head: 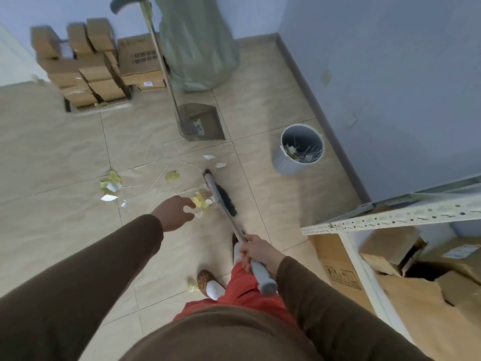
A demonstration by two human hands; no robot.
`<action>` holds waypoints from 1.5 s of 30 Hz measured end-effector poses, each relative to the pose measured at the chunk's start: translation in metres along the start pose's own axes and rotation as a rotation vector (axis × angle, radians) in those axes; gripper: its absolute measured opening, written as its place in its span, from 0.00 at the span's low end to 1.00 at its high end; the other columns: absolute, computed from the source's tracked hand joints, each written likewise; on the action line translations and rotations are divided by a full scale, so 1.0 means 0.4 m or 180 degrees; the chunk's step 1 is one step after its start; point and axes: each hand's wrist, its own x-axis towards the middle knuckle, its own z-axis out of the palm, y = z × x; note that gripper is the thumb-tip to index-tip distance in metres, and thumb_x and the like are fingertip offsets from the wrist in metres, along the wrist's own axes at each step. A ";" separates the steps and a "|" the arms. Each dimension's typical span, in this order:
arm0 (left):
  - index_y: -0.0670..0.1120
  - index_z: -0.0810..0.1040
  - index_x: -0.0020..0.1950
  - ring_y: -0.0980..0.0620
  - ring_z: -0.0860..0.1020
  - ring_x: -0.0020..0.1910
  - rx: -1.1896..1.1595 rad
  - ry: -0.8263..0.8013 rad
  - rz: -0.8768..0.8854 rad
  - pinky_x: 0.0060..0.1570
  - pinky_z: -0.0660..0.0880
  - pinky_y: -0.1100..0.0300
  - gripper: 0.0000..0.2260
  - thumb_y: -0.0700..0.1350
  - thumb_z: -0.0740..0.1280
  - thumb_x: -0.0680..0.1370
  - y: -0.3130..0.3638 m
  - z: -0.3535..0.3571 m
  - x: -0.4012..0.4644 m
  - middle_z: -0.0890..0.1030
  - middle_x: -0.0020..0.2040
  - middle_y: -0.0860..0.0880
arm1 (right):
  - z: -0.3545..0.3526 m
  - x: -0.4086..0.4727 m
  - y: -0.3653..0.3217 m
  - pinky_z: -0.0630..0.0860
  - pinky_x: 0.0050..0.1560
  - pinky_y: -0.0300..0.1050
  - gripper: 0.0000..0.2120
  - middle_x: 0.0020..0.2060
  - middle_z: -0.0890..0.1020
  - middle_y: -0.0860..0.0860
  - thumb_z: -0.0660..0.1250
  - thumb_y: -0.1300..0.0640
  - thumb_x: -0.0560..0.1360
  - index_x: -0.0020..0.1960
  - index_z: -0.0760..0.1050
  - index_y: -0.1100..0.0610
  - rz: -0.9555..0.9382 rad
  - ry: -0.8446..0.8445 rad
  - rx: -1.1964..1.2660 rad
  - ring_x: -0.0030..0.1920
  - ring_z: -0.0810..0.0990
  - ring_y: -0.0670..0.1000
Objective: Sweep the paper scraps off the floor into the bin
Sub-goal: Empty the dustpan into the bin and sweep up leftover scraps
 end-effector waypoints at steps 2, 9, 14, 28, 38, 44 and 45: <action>0.48 0.79 0.65 0.44 0.75 0.63 -0.0048 0.0027 -0.0021 0.62 0.70 0.54 0.15 0.46 0.69 0.78 -0.021 -0.015 -0.006 0.77 0.66 0.45 | -0.022 -0.037 -0.020 0.69 0.20 0.37 0.24 0.31 0.72 0.55 0.58 0.68 0.78 0.72 0.63 0.52 -0.0077 -0.0112 -0.0003 0.22 0.69 0.46; 0.52 0.80 0.62 0.46 0.77 0.60 -0.0345 0.0127 -0.0232 0.57 0.71 0.57 0.16 0.48 0.70 0.75 -0.109 -0.074 -0.002 0.78 0.64 0.48 | -0.078 -0.071 -0.143 0.70 0.22 0.38 0.23 0.34 0.72 0.54 0.57 0.66 0.79 0.71 0.63 0.49 -0.0591 0.0462 -0.0474 0.25 0.70 0.47; 0.52 0.79 0.63 0.48 0.74 0.66 -0.0417 0.0207 -0.0361 0.67 0.67 0.56 0.15 0.48 0.70 0.77 -0.169 -0.107 0.015 0.76 0.67 0.48 | -0.106 0.193 -0.371 0.71 0.25 0.43 0.21 0.39 0.71 0.57 0.52 0.66 0.80 0.72 0.58 0.59 -0.0549 0.0925 -0.0999 0.30 0.71 0.51; 0.51 0.79 0.64 0.47 0.74 0.65 -0.0536 0.0277 -0.0644 0.62 0.67 0.58 0.14 0.46 0.69 0.78 -0.226 -0.298 0.160 0.76 0.67 0.47 | 0.031 0.184 -0.487 0.69 0.23 0.38 0.25 0.34 0.73 0.55 0.55 0.67 0.77 0.72 0.61 0.51 0.0067 -0.0257 -0.1374 0.24 0.70 0.46; 0.50 0.77 0.66 0.48 0.73 0.67 -0.0883 0.0536 -0.0830 0.63 0.68 0.58 0.15 0.47 0.67 0.79 -0.335 -0.432 0.153 0.75 0.69 0.48 | 0.140 0.171 -0.741 0.71 0.25 0.40 0.23 0.35 0.74 0.54 0.60 0.61 0.78 0.70 0.65 0.44 -0.0740 -0.0405 -0.2170 0.25 0.72 0.45; 0.53 0.78 0.65 0.50 0.74 0.66 -0.0968 0.0625 -0.0973 0.64 0.68 0.59 0.15 0.48 0.67 0.78 -0.512 -0.474 0.122 0.75 0.69 0.51 | 0.410 0.459 -1.041 0.73 0.26 0.42 0.23 0.38 0.75 0.56 0.57 0.60 0.81 0.75 0.62 0.50 -0.1236 -0.0177 -0.2878 0.29 0.73 0.49; 0.53 0.78 0.65 0.51 0.74 0.66 -0.0953 0.0636 -0.0971 0.64 0.68 0.59 0.15 0.48 0.67 0.78 -0.548 -0.477 0.119 0.74 0.70 0.51 | 0.457 0.508 -1.086 0.74 0.27 0.42 0.23 0.38 0.75 0.56 0.56 0.60 0.82 0.76 0.62 0.51 -0.1262 -0.0140 -0.2991 0.29 0.74 0.50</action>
